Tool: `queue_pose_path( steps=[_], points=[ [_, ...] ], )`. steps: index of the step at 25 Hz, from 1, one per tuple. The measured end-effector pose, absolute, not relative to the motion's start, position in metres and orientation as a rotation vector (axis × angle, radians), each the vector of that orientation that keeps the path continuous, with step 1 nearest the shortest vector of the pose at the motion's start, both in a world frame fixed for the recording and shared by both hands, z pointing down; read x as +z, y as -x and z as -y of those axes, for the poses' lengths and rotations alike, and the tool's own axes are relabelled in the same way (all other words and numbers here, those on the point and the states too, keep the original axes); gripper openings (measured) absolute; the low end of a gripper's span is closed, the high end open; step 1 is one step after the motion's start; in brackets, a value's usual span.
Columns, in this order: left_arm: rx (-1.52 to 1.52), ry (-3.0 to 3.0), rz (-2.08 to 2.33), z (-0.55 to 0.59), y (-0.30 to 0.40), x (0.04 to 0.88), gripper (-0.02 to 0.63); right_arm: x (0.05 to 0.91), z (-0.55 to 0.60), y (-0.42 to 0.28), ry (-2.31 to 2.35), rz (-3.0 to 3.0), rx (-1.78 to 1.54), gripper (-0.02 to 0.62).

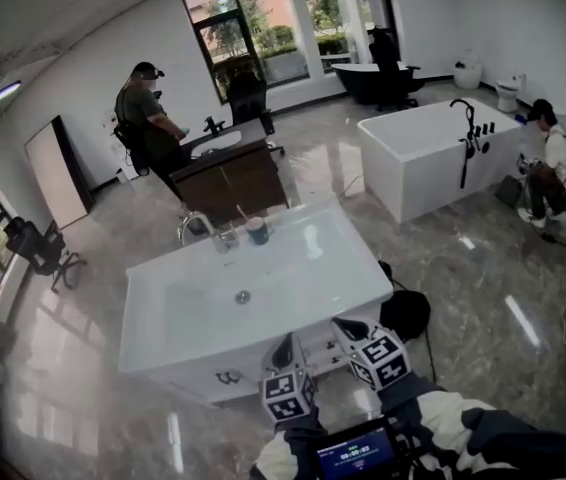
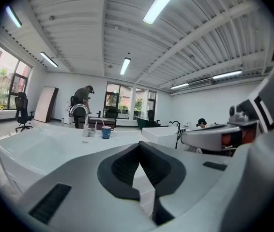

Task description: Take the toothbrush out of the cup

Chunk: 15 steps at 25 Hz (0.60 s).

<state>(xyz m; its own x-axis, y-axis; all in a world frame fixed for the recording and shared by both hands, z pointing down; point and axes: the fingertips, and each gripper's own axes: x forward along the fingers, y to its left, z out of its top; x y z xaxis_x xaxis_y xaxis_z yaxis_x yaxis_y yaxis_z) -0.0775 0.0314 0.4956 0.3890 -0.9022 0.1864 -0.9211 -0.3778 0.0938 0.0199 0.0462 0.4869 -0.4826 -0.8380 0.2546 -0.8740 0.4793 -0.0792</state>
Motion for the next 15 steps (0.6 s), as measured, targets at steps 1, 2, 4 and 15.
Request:
queue_pose_path(
  steps=[1,2,4,15],
  points=[
    [0.162,-2.456,1.628,-0.019,0.086,0.499,0.005,0.489,-0.036,-0.013,-1.49,2.542,0.316,0.003],
    [0.171,-2.446,1.62,-0.008,0.095,0.504,0.005,0.493,-0.027,-0.005,-1.491,2.544,0.338,0.003],
    [0.17,-2.432,1.613,0.014,0.112,0.509,0.005,0.497,-0.009,0.009,-1.494,2.546,0.352,0.004],
    [0.073,-2.457,1.585,0.086,0.121,0.509,0.003,0.48,0.062,0.015,-1.525,2.5,0.244,0.003]
  ],
)
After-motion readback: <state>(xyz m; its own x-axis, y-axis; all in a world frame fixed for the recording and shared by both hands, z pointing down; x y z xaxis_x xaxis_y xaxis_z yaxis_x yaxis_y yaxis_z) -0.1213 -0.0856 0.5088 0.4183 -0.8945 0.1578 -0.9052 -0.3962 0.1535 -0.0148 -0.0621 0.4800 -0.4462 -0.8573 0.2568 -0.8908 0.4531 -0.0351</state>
